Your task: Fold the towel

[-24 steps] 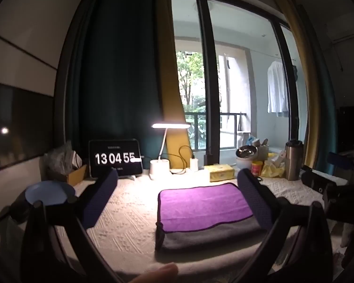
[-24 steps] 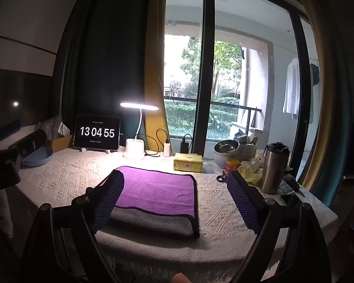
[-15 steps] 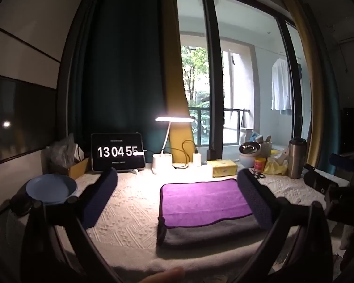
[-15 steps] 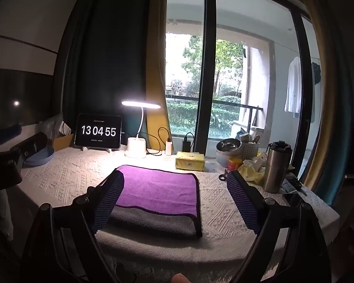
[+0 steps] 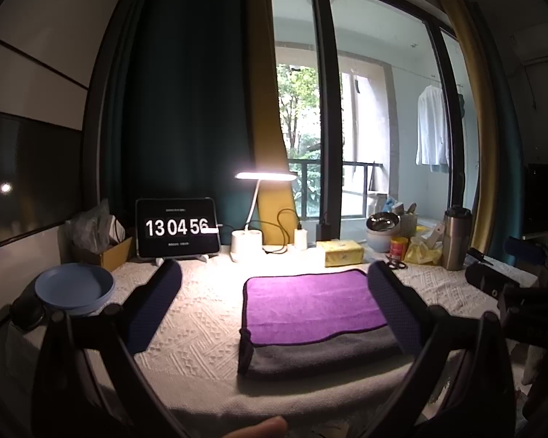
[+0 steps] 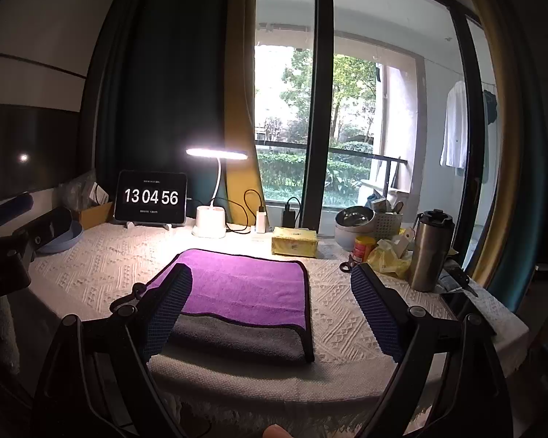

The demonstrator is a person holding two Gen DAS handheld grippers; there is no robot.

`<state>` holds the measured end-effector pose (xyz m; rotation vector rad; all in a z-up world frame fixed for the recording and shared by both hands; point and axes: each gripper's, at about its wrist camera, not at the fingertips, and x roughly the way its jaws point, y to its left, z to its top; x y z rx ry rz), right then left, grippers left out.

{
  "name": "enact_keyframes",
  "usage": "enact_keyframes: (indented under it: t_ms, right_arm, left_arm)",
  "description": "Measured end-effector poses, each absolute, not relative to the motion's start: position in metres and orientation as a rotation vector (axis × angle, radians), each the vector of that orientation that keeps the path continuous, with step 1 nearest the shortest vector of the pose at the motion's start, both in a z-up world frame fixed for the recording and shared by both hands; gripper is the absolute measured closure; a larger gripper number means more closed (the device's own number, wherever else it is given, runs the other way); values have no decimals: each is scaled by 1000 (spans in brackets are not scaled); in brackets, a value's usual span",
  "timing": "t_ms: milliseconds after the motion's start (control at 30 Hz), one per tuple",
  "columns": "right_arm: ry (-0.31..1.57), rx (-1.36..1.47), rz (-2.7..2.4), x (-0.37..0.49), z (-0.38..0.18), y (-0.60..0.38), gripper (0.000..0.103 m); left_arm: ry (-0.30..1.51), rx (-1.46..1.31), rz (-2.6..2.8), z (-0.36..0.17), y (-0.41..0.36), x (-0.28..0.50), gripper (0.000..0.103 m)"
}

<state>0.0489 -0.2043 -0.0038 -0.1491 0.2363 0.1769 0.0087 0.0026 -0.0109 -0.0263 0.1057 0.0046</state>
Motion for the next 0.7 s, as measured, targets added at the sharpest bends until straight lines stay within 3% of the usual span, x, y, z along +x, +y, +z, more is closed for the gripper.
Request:
enact_keyframes:
  t_ms: [700]
  right_arm:
    - [236,-152,179,49,-6,-200,12]
  left_arm:
    - [112,-24,-1,-11,4,8,1]
